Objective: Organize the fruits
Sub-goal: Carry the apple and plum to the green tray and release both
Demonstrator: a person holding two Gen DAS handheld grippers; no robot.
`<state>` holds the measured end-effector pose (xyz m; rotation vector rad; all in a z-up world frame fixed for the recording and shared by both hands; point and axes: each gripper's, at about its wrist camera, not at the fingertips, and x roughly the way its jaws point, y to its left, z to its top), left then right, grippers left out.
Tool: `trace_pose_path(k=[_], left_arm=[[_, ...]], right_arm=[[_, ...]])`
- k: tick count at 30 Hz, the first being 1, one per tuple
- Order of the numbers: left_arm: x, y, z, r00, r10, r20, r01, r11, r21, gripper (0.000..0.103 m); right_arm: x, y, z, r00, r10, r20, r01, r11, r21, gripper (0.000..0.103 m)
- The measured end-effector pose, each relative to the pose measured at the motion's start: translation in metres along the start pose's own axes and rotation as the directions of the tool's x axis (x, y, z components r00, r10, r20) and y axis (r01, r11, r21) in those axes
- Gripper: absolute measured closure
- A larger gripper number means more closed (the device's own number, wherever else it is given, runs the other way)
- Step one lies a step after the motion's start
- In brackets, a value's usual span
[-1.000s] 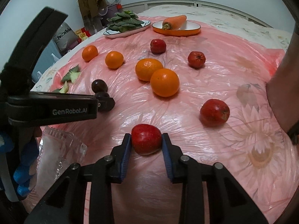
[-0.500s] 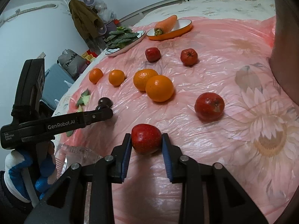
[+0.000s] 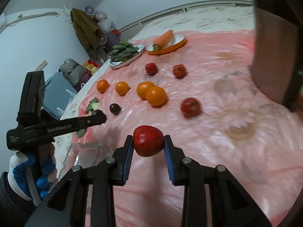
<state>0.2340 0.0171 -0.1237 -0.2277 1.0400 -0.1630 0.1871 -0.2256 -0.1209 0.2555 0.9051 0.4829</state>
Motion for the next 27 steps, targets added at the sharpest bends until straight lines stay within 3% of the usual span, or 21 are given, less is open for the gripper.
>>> trace_pose_path(k=[8, 14, 23, 27], left_arm=[[-0.017, -0.065, -0.014, 0.994, -0.108, -0.011, 0.109, 0.991, 0.080, 0.081], [-0.017, -0.145, -0.029, 0.976, -0.210, -0.062, 0.218, 0.959, 0.180, 0.081], [0.006, -0.299, -0.062, 0.924, -0.324, -0.204, 0.378, 0.855, 0.355, 0.081], [0.026, -0.363, -0.071, 0.913, -0.321, -0.250, 0.402, 0.809, 0.428, 0.081]], right_arm=[[-0.069, -0.052, -0.020, 0.991, -0.120, 0.060, 0.115, 0.991, 0.072, 0.092], [-0.128, -0.107, -0.030, 0.964, -0.237, 0.123, 0.217, 0.964, 0.151, 0.092], [-0.199, -0.194, -0.039, 0.891, -0.421, 0.169, 0.371, 0.891, 0.263, 0.092], [-0.214, -0.239, -0.040, 0.852, -0.502, 0.145, 0.448, 0.845, 0.292, 0.092]])
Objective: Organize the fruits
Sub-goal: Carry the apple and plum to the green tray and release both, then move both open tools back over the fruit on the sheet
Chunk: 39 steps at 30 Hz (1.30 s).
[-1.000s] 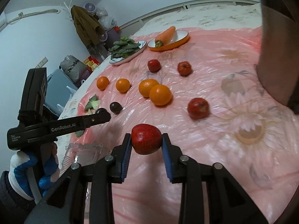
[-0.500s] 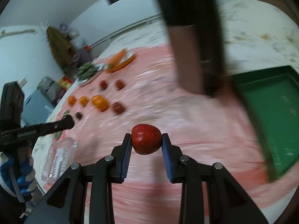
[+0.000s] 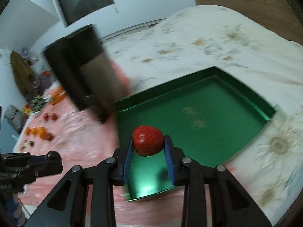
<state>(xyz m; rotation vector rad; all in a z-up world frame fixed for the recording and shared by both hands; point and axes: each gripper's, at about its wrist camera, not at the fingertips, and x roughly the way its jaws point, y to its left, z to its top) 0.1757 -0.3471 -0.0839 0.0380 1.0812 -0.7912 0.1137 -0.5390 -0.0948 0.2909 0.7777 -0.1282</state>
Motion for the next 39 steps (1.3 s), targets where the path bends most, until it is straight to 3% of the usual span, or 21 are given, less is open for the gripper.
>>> trace_pose_path(k=[8, 16, 17, 18, 20, 29, 39], left_arm=[[0.074, -0.061, 0.028, 0.994, 0.076, -0.075, -0.064, 0.987, 0.145, 0.081], [0.103, -0.061, 0.025, 0.983, 0.136, -0.122, -0.111, 0.975, 0.190, 0.079], [0.102, -0.058, 0.025, 0.984, 0.130, -0.124, -0.107, 0.978, 0.182, 0.072], [0.098, -0.057, 0.026, 0.987, 0.116, -0.113, -0.095, 0.980, 0.174, 0.060], [0.087, -0.055, 0.028, 0.992, 0.101, -0.076, -0.088, 0.983, 0.161, 0.047], [0.033, -0.034, 0.018, 0.995, 0.094, -0.017, -0.091, 0.987, 0.135, 0.045], [-0.049, 0.014, -0.036, 0.984, 0.177, 0.016, -0.177, 0.983, 0.053, 0.045]], right_arm=[[0.026, -0.061, 0.007, 0.986, -0.153, -0.063, 0.153, 0.988, -0.012, 0.092], [0.040, -0.067, 0.007, 0.965, -0.242, -0.100, 0.232, 0.968, -0.099, 0.090], [0.040, -0.067, 0.007, 0.963, -0.251, -0.101, 0.241, 0.965, -0.102, 0.070], [0.038, -0.066, 0.007, 0.961, -0.260, -0.097, 0.250, 0.963, -0.100, 0.034], [0.032, -0.066, 0.008, 0.959, -0.271, -0.079, 0.264, 0.961, -0.087, 0.016], [0.001, -0.046, 0.014, 0.960, -0.278, -0.041, 0.273, 0.957, -0.092, 0.016], [-0.064, 0.027, -0.001, 0.988, -0.151, 0.036, 0.154, 0.979, -0.131, 0.016]])
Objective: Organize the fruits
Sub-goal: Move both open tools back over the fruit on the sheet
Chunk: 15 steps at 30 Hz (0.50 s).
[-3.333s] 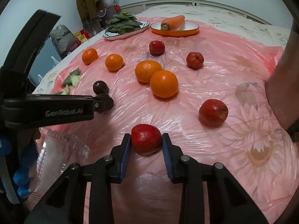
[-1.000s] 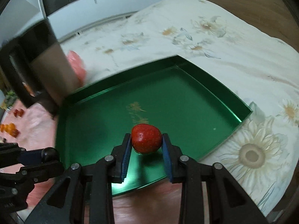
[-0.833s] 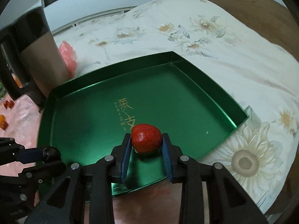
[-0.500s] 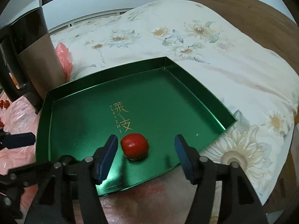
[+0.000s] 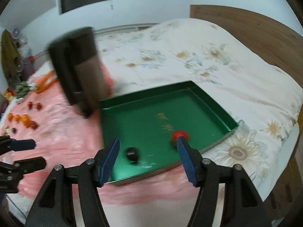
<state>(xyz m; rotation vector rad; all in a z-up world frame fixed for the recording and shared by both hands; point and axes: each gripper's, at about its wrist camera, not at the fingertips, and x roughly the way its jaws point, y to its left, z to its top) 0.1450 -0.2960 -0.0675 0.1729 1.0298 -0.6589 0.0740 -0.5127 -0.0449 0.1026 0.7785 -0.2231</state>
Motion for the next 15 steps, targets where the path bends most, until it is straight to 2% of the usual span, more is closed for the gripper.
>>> trace_pose_path(k=[4, 15], left_arm=[[-0.029, 0.018, -0.026, 0.998, 0.055, 0.020, -0.054, 0.998, -0.016, 0.045], [-0.086, 0.076, -0.078, 0.990, 0.127, 0.058, -0.119, 0.985, -0.122, 0.045]], right_arm=[[-0.025, 0.037, -0.009, 0.997, 0.069, 0.030, -0.068, 0.997, -0.024, 0.016], [-0.055, 0.130, -0.025, 0.979, 0.204, 0.019, -0.201, 0.973, -0.114, 0.016]])
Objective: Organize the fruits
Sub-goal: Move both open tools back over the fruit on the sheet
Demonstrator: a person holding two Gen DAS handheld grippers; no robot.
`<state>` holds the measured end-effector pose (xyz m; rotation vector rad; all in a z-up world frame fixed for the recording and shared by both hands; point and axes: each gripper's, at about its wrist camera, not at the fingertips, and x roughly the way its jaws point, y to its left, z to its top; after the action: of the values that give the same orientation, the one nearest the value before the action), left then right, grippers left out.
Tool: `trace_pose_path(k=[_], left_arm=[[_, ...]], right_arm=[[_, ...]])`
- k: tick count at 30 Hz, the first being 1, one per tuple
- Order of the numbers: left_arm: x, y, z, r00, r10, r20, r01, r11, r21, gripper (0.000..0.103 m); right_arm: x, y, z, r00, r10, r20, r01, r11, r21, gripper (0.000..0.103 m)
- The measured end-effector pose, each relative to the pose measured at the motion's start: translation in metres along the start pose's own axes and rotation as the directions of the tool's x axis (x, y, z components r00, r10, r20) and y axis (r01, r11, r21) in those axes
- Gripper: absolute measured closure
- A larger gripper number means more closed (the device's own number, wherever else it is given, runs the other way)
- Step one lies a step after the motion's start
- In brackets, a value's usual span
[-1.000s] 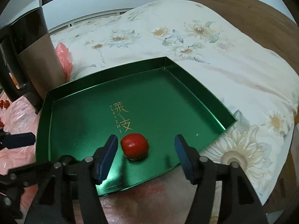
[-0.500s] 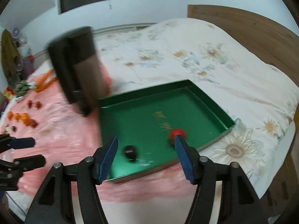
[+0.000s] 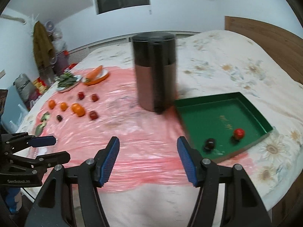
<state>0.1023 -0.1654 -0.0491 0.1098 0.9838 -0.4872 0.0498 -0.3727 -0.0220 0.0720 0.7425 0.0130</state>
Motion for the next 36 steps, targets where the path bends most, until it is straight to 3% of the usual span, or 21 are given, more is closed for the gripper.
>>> trace_pose_path(k=[10, 18, 31, 33, 36], left_arm=[[-0.023, 0.081, -0.036, 0.997, 0.078, 0.018, -0.074, 0.987, -0.140, 0.045], [-0.026, 0.143, -0.056, 0.990, 0.140, -0.001, -0.136, 0.960, -0.244, 0.045], [0.013, 0.221, -0.027, 0.982, 0.185, -0.045, -0.190, 0.927, -0.324, 0.045], [0.022, 0.230, -0.021, 0.981, 0.188, -0.050, -0.194, 0.924, -0.330, 0.045], [0.037, 0.242, -0.009, 0.979, 0.197, -0.061, -0.206, 0.923, -0.326, 0.046]], right_arm=[[0.016, 0.079, 0.001, 0.995, 0.095, -0.033, -0.098, 0.990, -0.105, 0.016], [0.052, 0.106, 0.002, 0.985, 0.145, -0.092, -0.156, 0.980, -0.126, 0.016], [0.136, 0.147, 0.027, 0.954, 0.250, -0.163, -0.277, 0.946, -0.167, 0.031], [0.146, 0.150, 0.030, 0.947, 0.270, -0.172, -0.297, 0.941, -0.160, 0.039], [0.163, 0.163, 0.037, 0.932, 0.312, -0.187, -0.343, 0.923, -0.172, 0.044]])
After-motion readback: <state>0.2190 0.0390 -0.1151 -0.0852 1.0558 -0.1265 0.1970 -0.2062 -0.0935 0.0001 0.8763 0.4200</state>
